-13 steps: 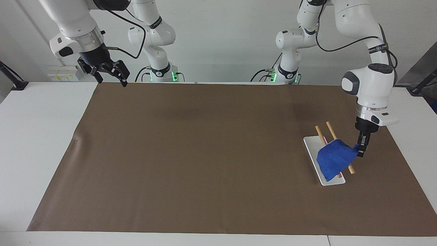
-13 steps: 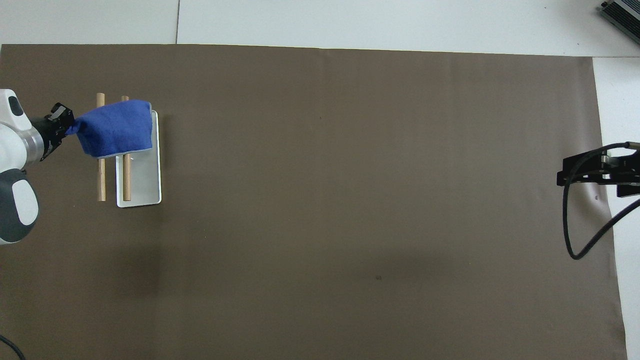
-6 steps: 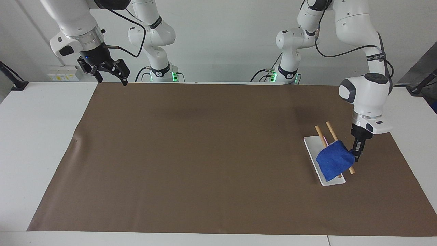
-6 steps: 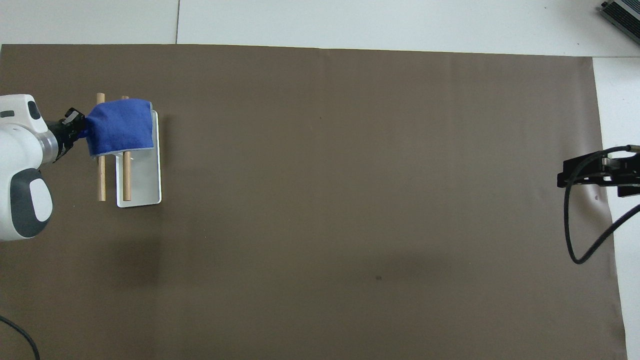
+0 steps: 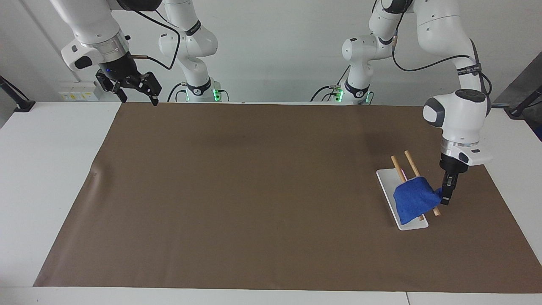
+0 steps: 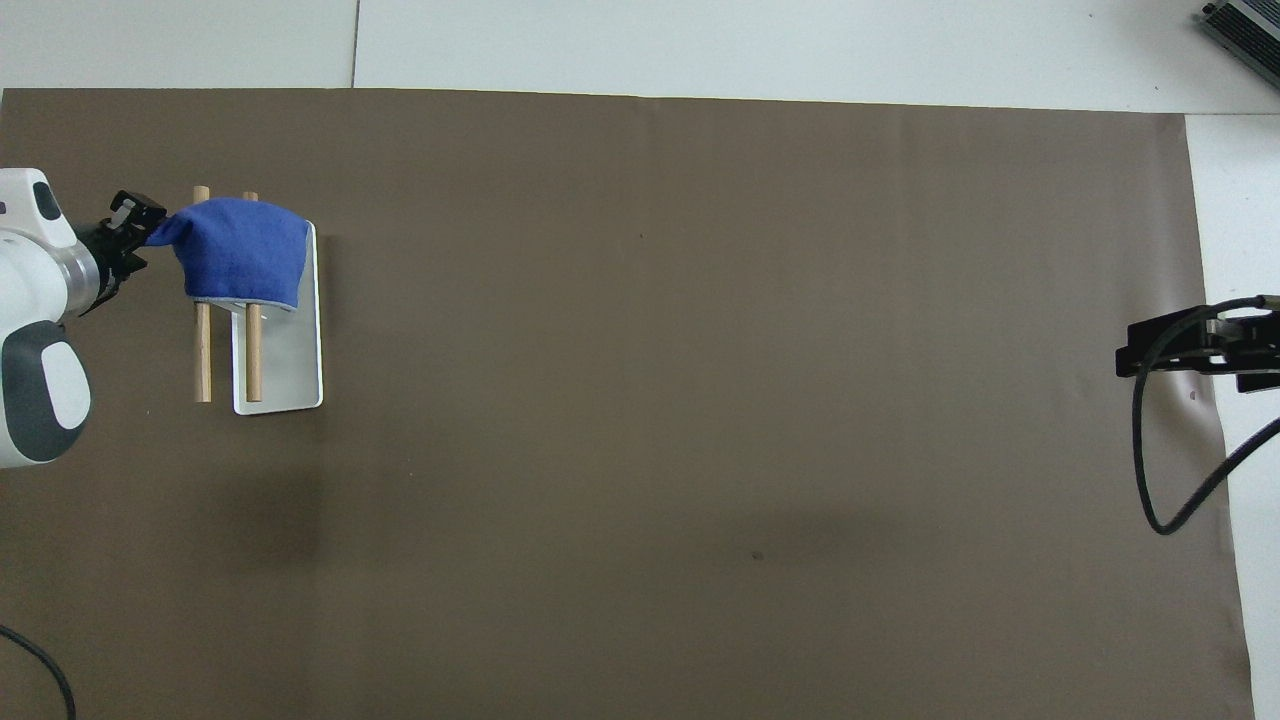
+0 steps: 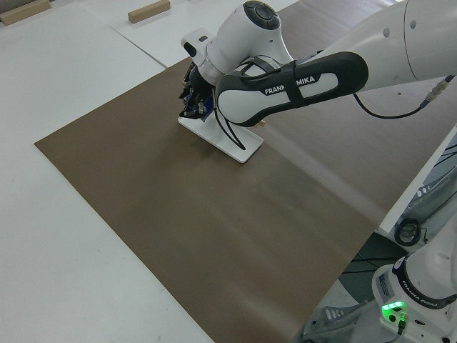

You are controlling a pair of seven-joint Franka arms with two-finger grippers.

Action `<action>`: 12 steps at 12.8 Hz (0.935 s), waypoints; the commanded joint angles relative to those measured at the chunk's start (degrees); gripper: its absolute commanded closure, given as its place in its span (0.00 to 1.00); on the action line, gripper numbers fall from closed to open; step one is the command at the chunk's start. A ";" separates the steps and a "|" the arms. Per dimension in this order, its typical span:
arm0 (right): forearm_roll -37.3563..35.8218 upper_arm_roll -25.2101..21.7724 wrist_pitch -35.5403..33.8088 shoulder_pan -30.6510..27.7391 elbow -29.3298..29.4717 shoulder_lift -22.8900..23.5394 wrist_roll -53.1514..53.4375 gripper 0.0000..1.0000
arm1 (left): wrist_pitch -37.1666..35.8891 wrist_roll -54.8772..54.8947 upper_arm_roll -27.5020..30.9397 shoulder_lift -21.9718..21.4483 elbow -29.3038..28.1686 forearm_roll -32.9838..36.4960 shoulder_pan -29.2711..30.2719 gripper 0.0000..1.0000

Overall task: Right arm passes towel to left arm to hang
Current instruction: 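Open the left gripper and release the towel onto the rack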

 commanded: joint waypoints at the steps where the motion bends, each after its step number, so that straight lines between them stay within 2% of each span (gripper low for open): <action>1: -0.55 0.32 0.60 -0.32 -1.49 -1.66 -1.58 0.00 | -6.32 0.54 -0.26 2.84 7.21 0.44 0.77 0.00; 6: -1.25 0.32 0.60 -0.93 0.54 1.23 -1.14 0.00 | -18.62 1.06 -0.17 5.05 18.02 0.36 1.21 0.00; 8: -1.25 0.32 2.27 -0.76 -2.96 0.02 -0.79 0.00 | -24.87 1.33 -0.69 5.22 21.37 0.44 1.12 0.00; 9: -1.25 0.32 5.76 -0.75 -6.90 -1.91 -0.70 0.00 | -27.16 1.33 -1.13 5.14 22.52 0.44 1.03 0.00; 12: -1.25 0.41 5.62 -0.32 -7.73 -2.54 -0.18 0.00 | -41.01 4.82 -5.86 4.96 28.39 0.53 1.12 0.00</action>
